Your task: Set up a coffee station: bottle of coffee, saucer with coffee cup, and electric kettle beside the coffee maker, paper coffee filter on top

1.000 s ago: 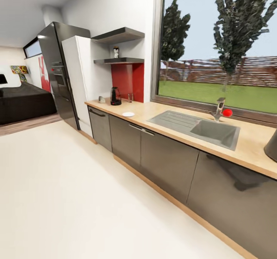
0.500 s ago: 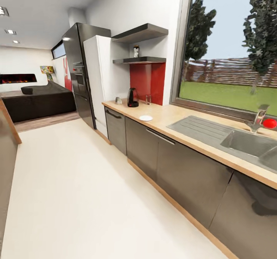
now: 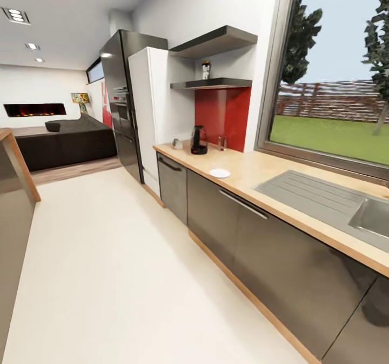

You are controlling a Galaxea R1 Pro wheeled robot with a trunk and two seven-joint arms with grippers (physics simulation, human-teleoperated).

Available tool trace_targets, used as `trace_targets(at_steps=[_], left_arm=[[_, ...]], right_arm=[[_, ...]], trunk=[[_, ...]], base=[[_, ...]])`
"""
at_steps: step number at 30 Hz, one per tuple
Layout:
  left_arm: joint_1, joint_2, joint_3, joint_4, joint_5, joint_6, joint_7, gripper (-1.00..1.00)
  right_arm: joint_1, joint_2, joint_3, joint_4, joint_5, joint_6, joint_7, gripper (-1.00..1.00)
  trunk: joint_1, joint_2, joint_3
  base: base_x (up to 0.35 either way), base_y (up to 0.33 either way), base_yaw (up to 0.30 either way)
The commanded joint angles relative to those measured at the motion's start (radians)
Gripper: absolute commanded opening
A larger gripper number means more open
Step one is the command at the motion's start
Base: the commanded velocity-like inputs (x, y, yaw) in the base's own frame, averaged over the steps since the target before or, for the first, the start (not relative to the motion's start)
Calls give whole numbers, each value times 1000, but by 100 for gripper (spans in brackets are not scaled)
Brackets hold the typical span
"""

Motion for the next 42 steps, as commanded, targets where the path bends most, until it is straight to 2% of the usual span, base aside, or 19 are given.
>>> trace_targets(at_steps=[1,42], left_arm=[[-1,0,1,1,3,-3,0,100],[-1,0,1,1,5,-3,0,100]], right_arm=[[-1,1,-2,1,4,-3,0,100],[-1,1,-2,3,4,-3,0,100]], trunk=[[1,0,-1],[1,0,-1]], base=[[339,93,0],[303,203,0]])
